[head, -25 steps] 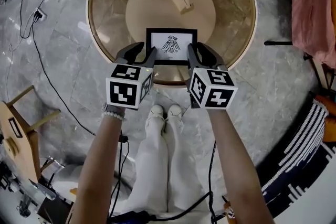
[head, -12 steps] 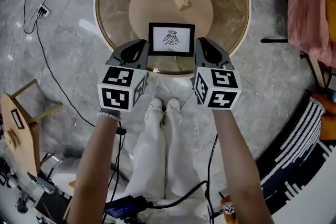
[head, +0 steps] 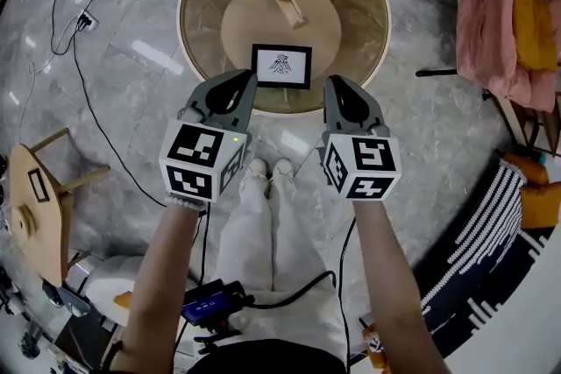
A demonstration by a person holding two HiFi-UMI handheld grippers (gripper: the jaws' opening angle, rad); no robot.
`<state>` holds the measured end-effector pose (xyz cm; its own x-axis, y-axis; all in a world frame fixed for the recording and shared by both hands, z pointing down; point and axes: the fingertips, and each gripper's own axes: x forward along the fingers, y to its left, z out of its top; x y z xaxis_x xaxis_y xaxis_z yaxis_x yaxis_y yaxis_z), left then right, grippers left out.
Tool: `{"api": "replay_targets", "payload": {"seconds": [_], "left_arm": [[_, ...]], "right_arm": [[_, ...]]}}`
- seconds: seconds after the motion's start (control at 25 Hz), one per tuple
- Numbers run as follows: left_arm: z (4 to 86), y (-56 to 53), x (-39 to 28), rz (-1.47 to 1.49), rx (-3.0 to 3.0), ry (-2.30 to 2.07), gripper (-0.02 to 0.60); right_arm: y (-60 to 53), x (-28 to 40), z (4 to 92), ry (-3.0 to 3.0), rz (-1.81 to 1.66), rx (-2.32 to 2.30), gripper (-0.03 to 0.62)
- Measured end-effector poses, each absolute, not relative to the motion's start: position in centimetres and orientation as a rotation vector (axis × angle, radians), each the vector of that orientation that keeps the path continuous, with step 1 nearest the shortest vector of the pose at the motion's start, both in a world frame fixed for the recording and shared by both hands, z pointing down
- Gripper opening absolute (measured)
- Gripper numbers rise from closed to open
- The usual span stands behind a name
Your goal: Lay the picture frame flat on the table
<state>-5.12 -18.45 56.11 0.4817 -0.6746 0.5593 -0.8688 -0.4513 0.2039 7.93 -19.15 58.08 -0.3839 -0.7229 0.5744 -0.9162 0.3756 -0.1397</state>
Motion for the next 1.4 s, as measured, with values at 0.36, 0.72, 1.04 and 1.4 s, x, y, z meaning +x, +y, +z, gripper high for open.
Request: {"api": "replay_targets", "payload": {"seconds": [0.36,0.72,1.04,1.4], "left_arm": [[45.6,-16.1,-4.6,0.530,2.384,-1.276,0.017],[35.9,-14.9,-3.4,0.468,2.541,-1.267,0.017],[30.0,-13.3,-4.0,0.409,2.618,-1.328,0.017],[26.0,-11.0,-5.2,0.373,2.652,-1.397,0.017]], "right_arm": [[-17.0,7.2,47.7,-2.330,0.541,1.441,0.044],[-15.3,8.0,38.1,-2.410,0.429,1.514,0.044],[-13.9,8.4,31.5,-2.488,0.318,1.569,0.044],[-11.4,9.2,27.6,-2.522,0.237,1.567,0.044]]}}
